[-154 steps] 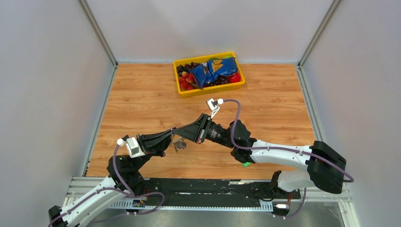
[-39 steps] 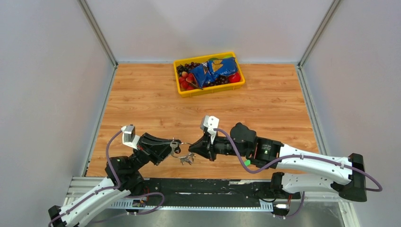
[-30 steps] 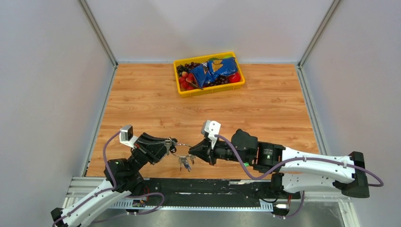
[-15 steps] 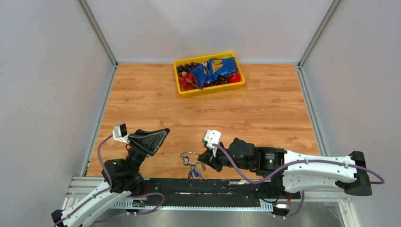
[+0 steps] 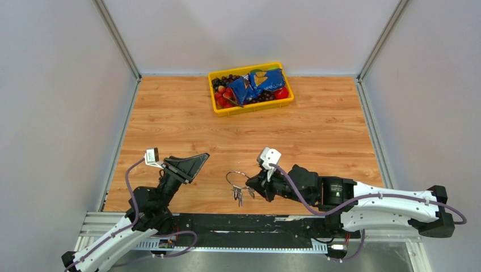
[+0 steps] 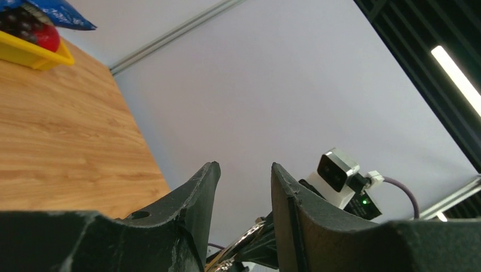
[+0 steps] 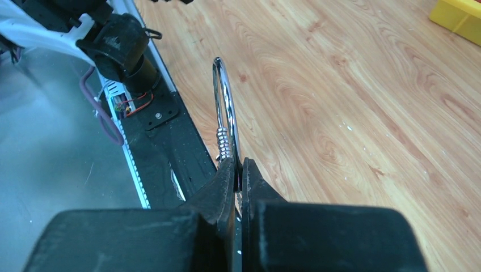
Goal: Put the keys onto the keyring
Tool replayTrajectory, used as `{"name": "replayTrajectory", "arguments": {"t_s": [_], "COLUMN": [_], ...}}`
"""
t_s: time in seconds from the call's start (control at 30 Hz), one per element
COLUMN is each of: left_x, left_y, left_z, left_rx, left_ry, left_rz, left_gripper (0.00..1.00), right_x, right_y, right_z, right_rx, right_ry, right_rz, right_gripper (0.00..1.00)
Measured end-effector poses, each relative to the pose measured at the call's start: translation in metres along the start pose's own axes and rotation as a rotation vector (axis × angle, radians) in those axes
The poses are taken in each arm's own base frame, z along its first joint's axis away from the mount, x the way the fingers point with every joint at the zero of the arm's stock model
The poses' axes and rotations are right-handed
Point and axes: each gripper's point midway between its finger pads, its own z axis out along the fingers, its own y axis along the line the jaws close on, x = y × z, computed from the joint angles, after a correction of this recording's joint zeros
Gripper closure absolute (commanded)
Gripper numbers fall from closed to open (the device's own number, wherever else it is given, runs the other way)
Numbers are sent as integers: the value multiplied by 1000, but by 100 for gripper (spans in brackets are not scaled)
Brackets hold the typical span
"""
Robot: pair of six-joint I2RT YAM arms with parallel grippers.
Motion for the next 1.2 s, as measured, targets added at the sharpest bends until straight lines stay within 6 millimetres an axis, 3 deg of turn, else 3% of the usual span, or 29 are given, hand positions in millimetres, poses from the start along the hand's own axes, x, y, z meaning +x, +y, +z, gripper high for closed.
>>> {"name": "replayTrajectory", "arguments": {"t_s": [0.2, 0.33, 0.5, 0.63, 0.87, 1.0, 1.1, 1.2], "left_x": [4, 1, 1, 14, 39, 43, 44, 43], "left_y": [21, 20, 21, 37, 64, 69, 70, 69], "left_z": [-2, -3, 3, 9, 7, 6, 6, 6], "left_rx": [-95, -126, -189, -258, -313, -316, -310, -302], "left_ry": [26, 40, 97, 194, 332, 361, 373, 375], "left_rz": [77, 148, 275, 374, 455, 486, 501, 517], "left_gripper": [50, 50, 50, 51, 51, 51, 50, 50], "right_x": [-6, -9, 7, 22, 31, 41, 50, 72], "right_y": [-17, -32, -56, -88, -153, -199, -223, -237], "right_z": [-11, -17, -16, -13, -21, -34, -42, -33], "right_rx": [96, 176, 306, 438, 691, 893, 1021, 1105], "right_ry": [-35, -54, -8, 47, 65, 87, 112, 198], "right_rz": [55, 86, 115, 139, 201, 219, 199, 145], "right_gripper": [100, 100, 100, 100, 100, 100, 100, 100]}}
